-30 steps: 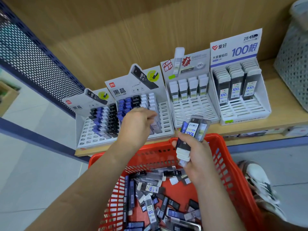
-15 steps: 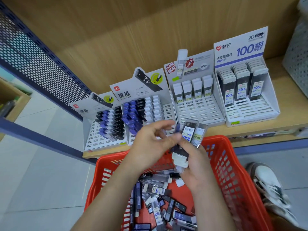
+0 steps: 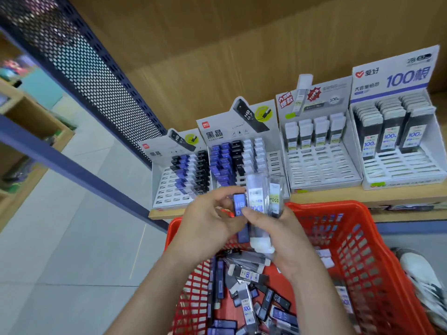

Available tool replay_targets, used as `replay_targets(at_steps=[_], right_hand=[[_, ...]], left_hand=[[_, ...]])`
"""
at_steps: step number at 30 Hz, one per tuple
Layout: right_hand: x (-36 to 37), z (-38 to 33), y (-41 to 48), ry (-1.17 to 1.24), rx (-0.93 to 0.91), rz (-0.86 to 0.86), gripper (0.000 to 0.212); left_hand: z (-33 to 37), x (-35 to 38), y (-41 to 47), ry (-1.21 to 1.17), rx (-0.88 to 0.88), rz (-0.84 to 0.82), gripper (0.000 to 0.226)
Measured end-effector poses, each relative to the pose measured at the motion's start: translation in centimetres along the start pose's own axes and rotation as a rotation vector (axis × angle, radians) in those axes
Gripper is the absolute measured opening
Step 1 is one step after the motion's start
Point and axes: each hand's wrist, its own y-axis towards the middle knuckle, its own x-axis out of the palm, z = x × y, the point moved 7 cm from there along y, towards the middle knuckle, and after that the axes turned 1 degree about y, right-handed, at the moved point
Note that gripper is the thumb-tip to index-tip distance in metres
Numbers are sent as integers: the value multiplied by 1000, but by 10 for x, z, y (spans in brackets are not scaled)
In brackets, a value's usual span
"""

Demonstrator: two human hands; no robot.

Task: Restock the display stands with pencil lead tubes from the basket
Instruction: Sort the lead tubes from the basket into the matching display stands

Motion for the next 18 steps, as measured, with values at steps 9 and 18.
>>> replay_targets(at_steps=[9, 18], right_hand=[[50, 24, 8, -38, 146, -83, 5], [61, 75, 1, -24, 358, -42, 32]], left_hand=[[-42, -85, 16, -281, -143, 318, 14], [-86, -130, 48, -104, -223, 404, 14]])
